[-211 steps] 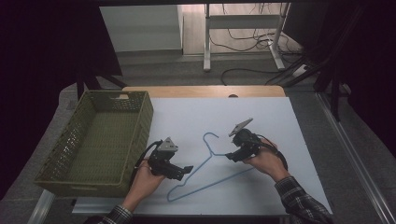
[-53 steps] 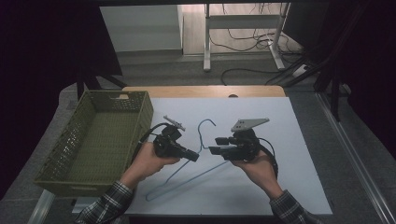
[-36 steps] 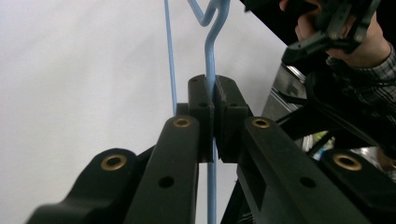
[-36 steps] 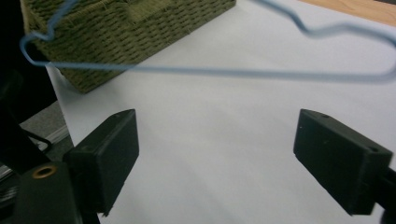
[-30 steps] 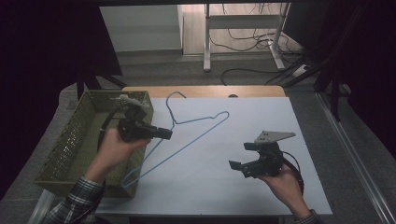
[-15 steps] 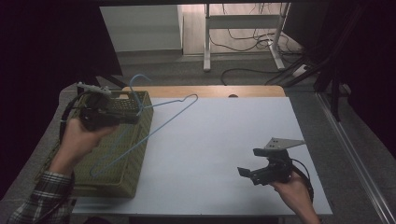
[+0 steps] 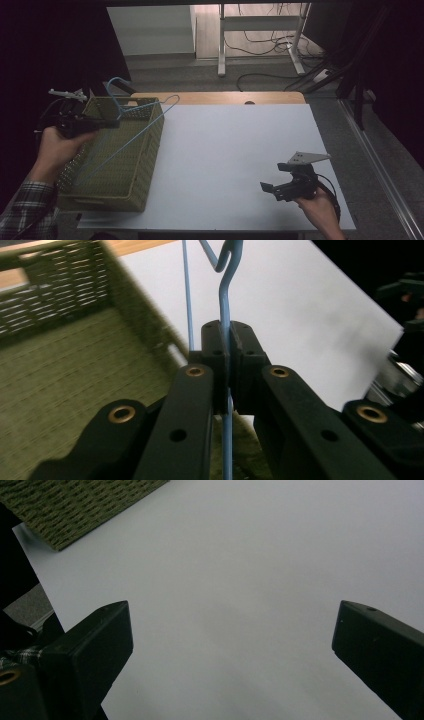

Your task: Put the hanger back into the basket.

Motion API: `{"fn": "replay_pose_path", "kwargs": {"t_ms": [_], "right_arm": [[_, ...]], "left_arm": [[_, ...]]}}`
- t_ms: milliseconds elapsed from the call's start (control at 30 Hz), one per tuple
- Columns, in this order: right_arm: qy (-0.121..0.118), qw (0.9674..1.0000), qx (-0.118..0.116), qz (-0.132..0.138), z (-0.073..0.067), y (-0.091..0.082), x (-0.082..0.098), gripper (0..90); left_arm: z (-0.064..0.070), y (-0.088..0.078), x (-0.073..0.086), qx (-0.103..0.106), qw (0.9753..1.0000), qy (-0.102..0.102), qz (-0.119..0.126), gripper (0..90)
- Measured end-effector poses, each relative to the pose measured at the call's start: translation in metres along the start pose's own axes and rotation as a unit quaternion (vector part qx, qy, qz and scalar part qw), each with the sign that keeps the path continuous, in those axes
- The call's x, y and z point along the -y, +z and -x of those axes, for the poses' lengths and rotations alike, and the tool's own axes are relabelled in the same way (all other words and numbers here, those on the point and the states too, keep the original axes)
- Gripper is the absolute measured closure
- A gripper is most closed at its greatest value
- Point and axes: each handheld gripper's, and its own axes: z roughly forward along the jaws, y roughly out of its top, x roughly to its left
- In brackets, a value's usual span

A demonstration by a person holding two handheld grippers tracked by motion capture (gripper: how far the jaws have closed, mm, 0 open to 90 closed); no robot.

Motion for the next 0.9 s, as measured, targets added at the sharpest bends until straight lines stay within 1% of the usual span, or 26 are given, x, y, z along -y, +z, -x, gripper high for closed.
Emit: {"fn": "replay_pose_path", "kwargs": {"t_ms": [100,267,467,533,600,633,767,833,900], "right_arm": [[0.002,1.0000,0.003,-0.006,0.002,0.001,0.003,2.5],[0.006,0.9999,0.006,-0.008,0.005,0.002,0.005,2.5],[0.010,0.9998,0.009,-0.012,0.008,0.003,0.008,2.5],[0.013,0.9998,0.011,-0.013,0.009,0.003,0.008,2.5],[0.013,0.9998,0.011,-0.013,0.009,0.003,0.009,2.5],[0.014,0.9998,0.012,-0.013,0.010,0.003,0.009,2.5],[0.014,0.9997,0.012,-0.015,0.010,0.003,0.010,2.5],[0.013,0.9997,0.011,-0.016,0.010,0.004,0.010,2.5],[0.015,0.9997,0.010,-0.018,0.010,0.004,0.010,2.5]], "left_arm": [[-0.010,-0.004,0.007,-0.007,0.9999,-0.011,0.005,87.4],[-0.024,-0.012,0.018,-0.018,0.9995,-0.025,0.013,87.4],[-0.035,-0.021,0.029,-0.030,0.9988,-0.034,0.017,87.3],[-0.038,-0.023,0.031,-0.030,0.9987,-0.037,0.019,87.4],[-0.041,-0.026,0.034,-0.036,0.9985,-0.037,0.020,87.4],[-0.043,-0.027,0.036,-0.034,0.9984,-0.039,0.022,87.4],[-0.051,-0.028,0.042,-0.039,0.9979,-0.045,0.025,87.3],[-0.056,-0.027,0.046,-0.043,0.9977,-0.047,0.024,87.4],[-0.060,-0.025,0.050,-0.042,0.9974,-0.052,0.027,87.3]]}}
